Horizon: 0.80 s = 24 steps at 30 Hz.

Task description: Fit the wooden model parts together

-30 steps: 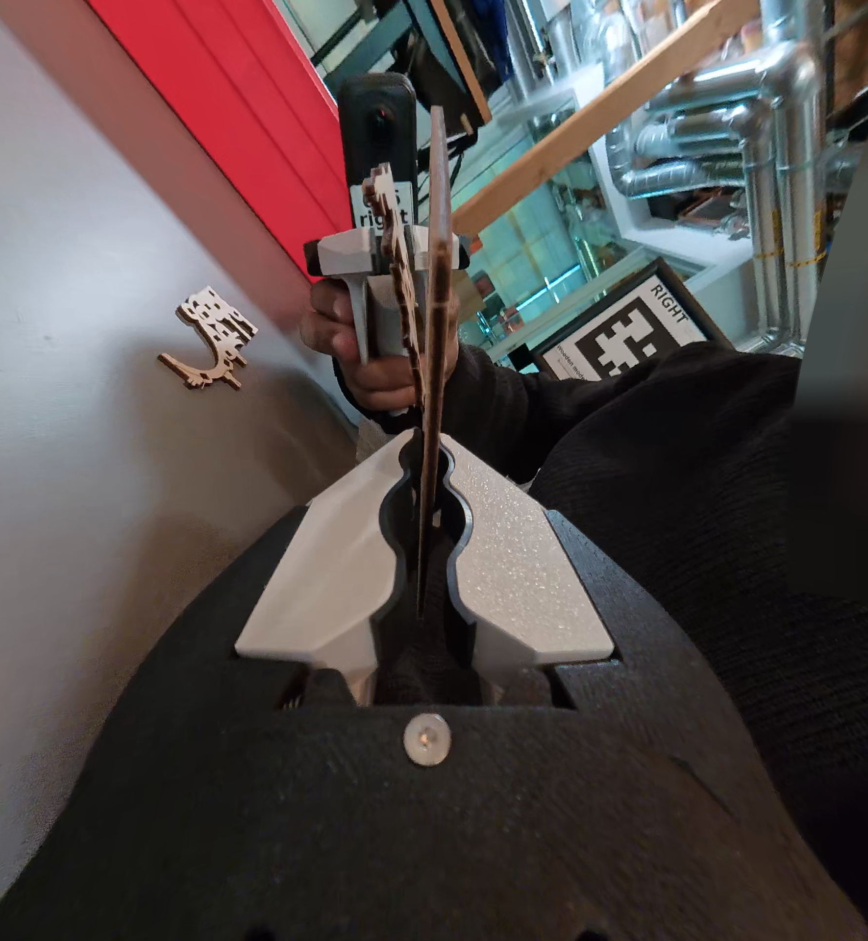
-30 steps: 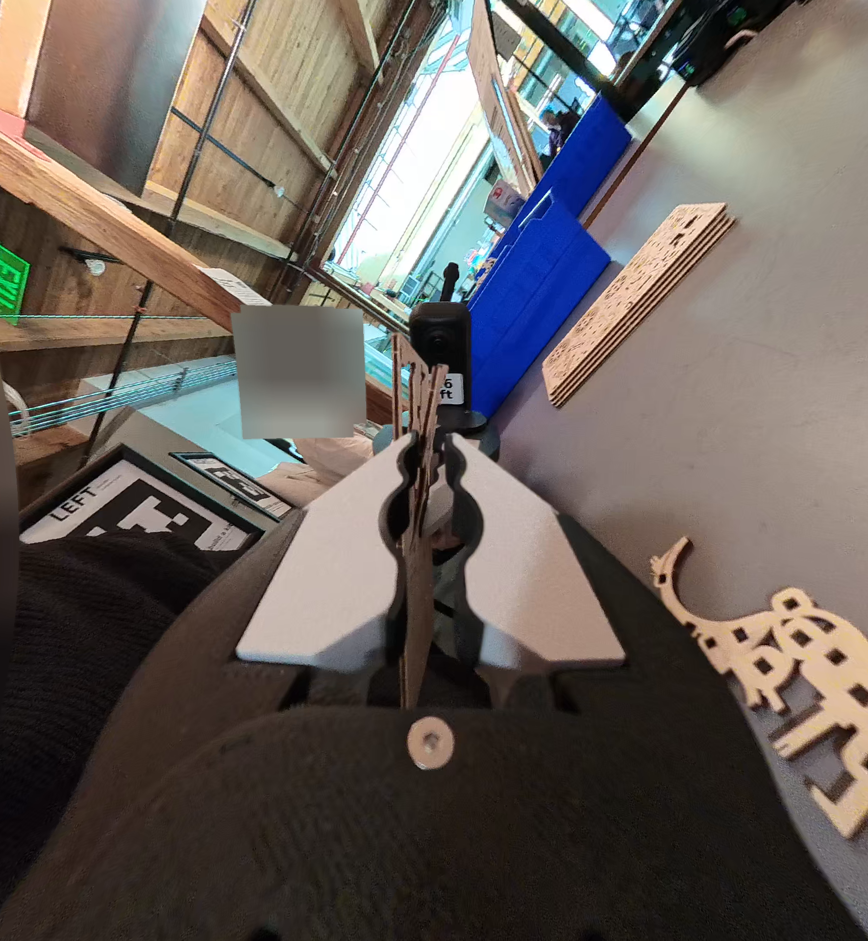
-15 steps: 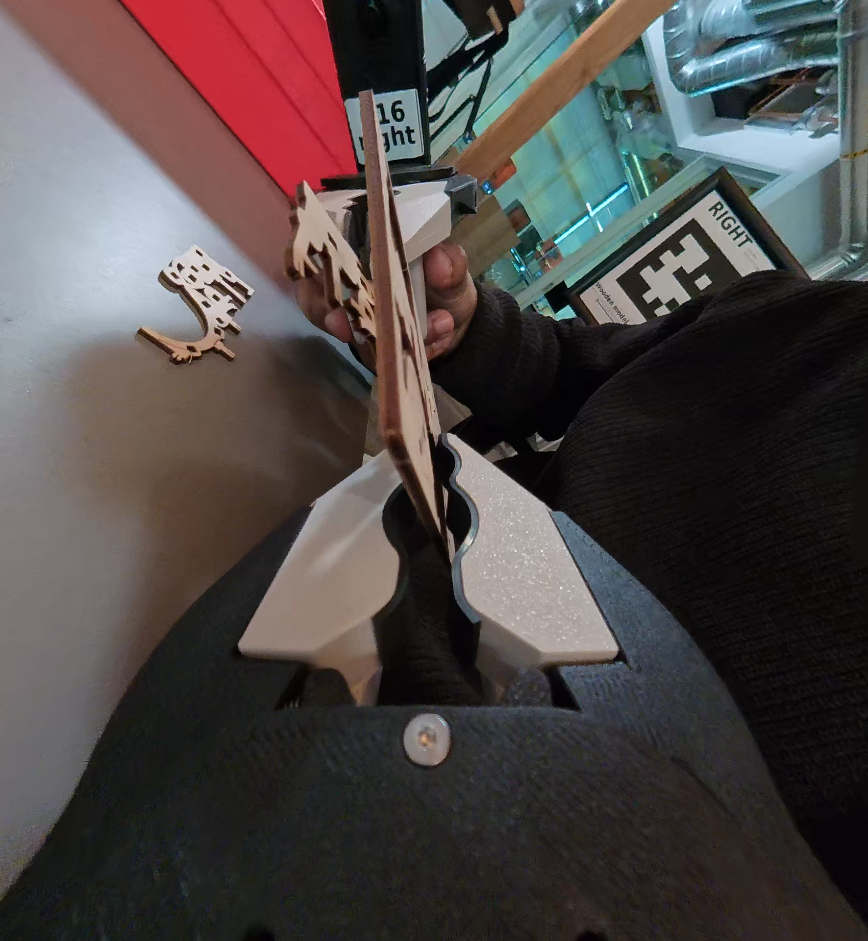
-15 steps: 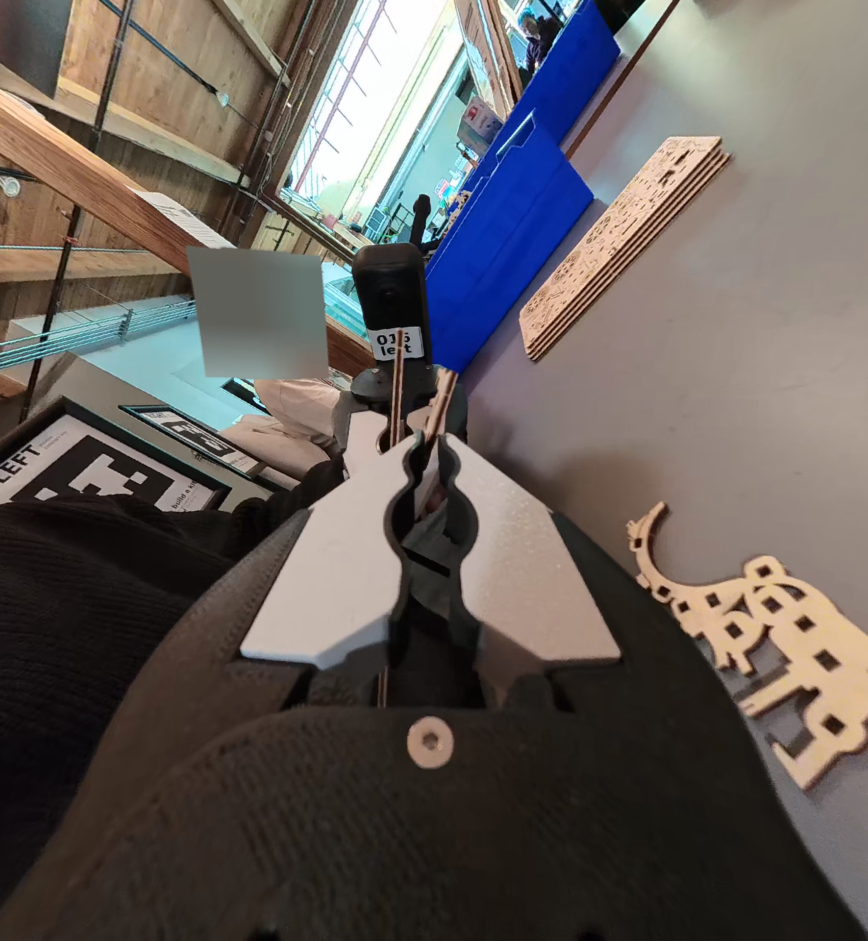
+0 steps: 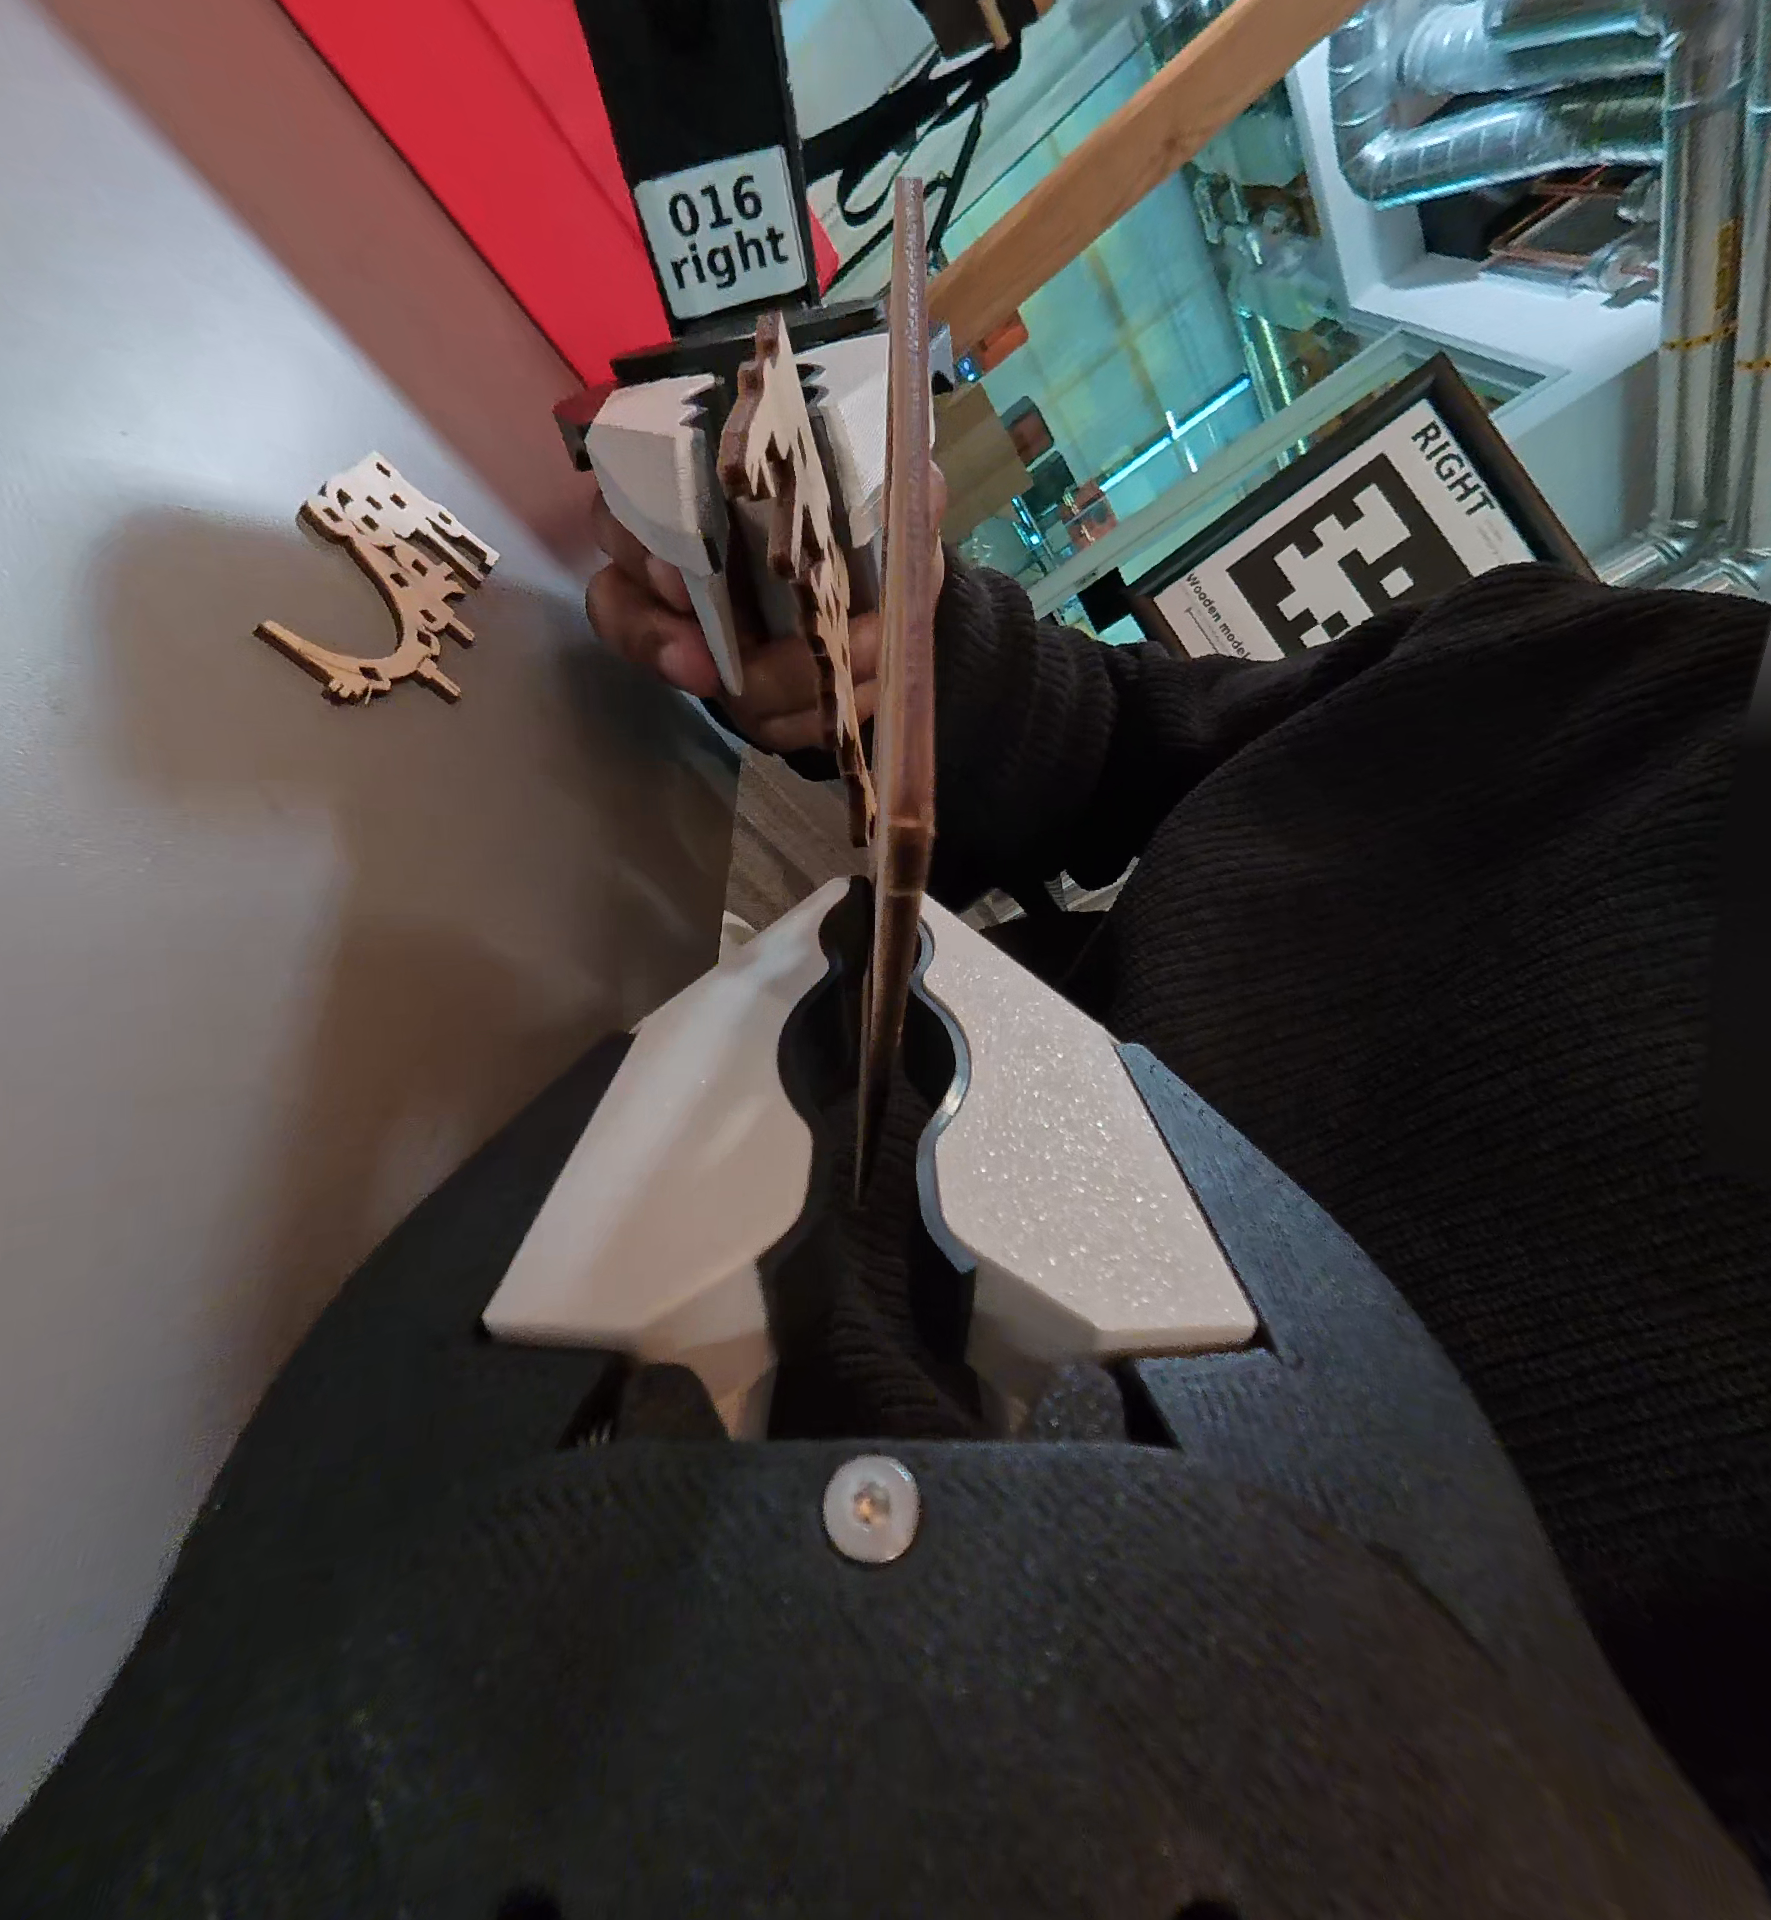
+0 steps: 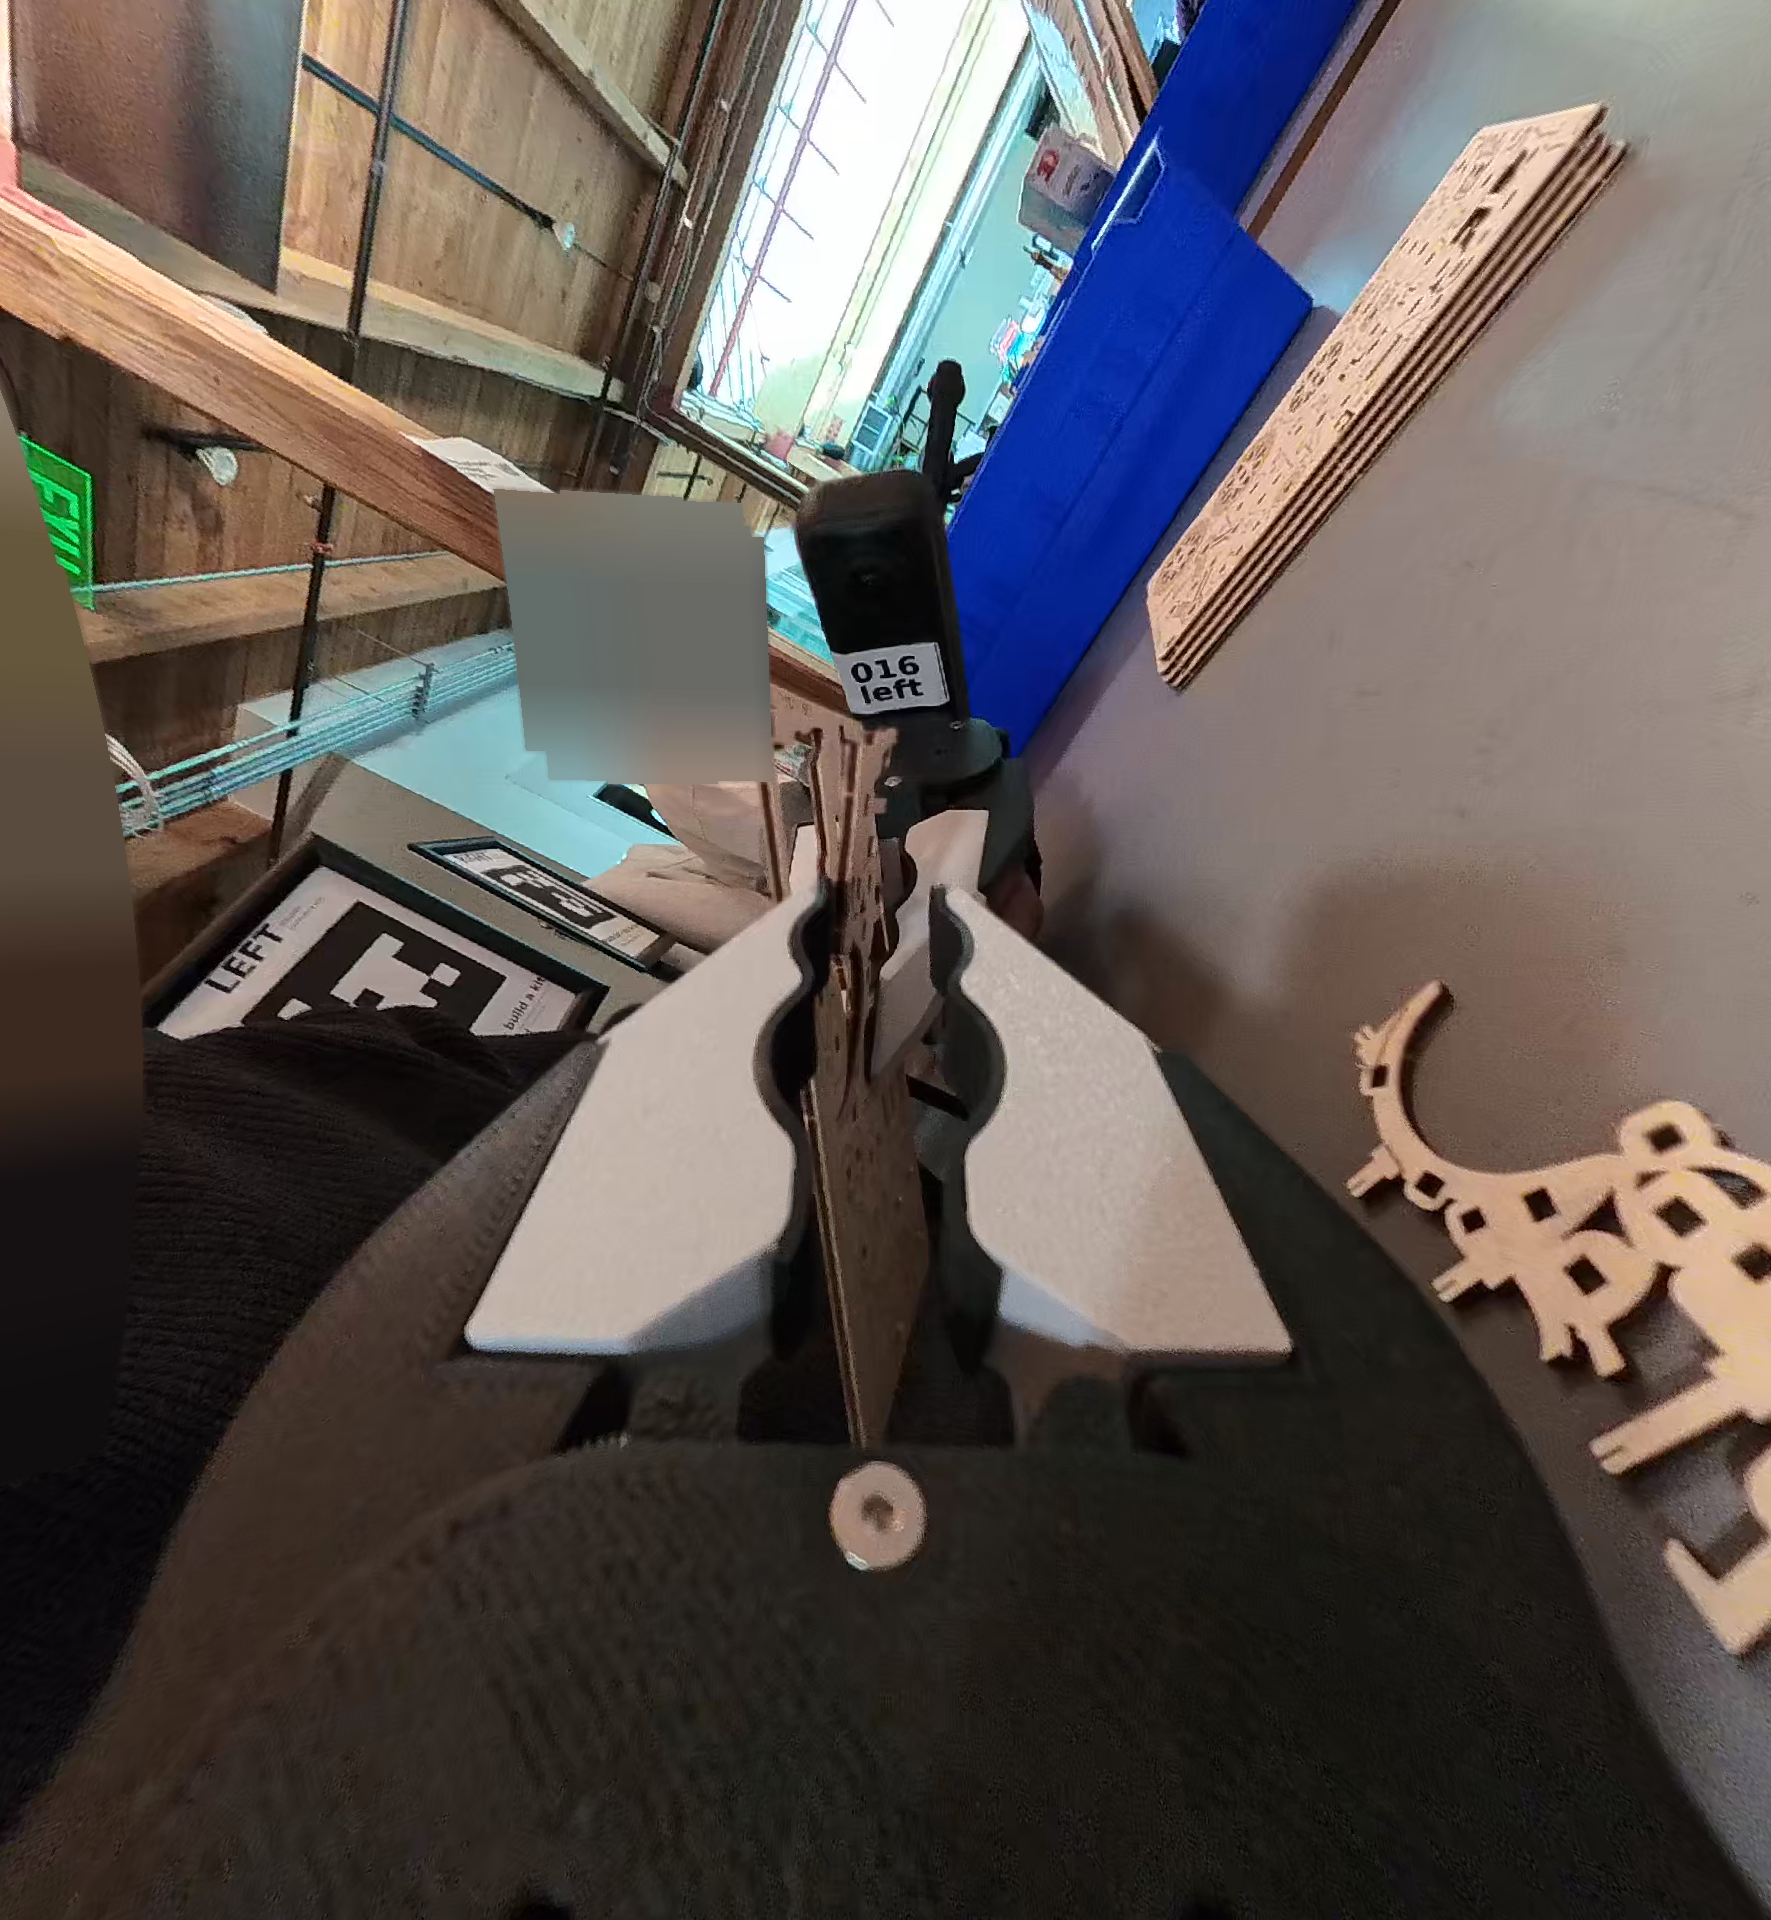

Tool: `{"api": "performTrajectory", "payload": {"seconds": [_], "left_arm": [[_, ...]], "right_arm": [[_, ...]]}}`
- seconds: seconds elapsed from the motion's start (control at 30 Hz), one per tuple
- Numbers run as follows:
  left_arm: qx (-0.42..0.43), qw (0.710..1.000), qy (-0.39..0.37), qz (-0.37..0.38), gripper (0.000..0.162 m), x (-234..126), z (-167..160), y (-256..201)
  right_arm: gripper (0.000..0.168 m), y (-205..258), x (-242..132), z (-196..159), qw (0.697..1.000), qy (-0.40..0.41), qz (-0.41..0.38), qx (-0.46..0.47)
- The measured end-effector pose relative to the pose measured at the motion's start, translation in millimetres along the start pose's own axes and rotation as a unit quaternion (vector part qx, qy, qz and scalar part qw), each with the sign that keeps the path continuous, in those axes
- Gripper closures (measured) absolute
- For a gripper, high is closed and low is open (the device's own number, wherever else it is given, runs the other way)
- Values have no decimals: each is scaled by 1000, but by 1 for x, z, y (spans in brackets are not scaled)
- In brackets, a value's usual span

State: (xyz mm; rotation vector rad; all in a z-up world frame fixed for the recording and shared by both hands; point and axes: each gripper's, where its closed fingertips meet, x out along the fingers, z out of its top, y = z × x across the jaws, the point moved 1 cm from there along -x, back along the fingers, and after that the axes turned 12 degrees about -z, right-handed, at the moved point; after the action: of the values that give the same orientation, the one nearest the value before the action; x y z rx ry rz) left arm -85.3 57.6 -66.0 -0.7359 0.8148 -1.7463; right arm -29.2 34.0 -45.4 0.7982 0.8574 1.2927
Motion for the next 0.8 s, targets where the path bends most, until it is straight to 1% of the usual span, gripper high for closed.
{"api": "performTrajectory", "payload": {"seconds": [0.13, 0.33, 0.37, 0.4, 0.47, 0.67, 0.8], "left_arm": [[-18, 1000, 7, 0, 162, 0, -4, 3], [-27, 999, 30, -4, 162, 4, -12, 3], [-28, 999, 35, -6, 162, 5, -14, 2], [-29, 999, 38, -5, 162, 6, -14, 3], [-29, 999, 40, -1, 162, 6, -15, 4], [-30, 999, 26, -3, 162, 4, -11, 4], [-29, 999, 25, -6, 162, 5, -11, 2]], "right_arm": [[153, -1, 0, -3, 1000, 11, -13, -25], [156, -1, 1, -6, 999, 21, -13, -33], [159, -1, 2, -8, 999, 25, -17, -34], [165, -2, 2, -9, 999, 27, -20, -36], [166, -3, 3, -9, 998, 30, -25, -39], [166, -4, 3, -4, 997, 9, -42, -66], [167, 2, 4, -3, 998, -4, -28, -60]]}}
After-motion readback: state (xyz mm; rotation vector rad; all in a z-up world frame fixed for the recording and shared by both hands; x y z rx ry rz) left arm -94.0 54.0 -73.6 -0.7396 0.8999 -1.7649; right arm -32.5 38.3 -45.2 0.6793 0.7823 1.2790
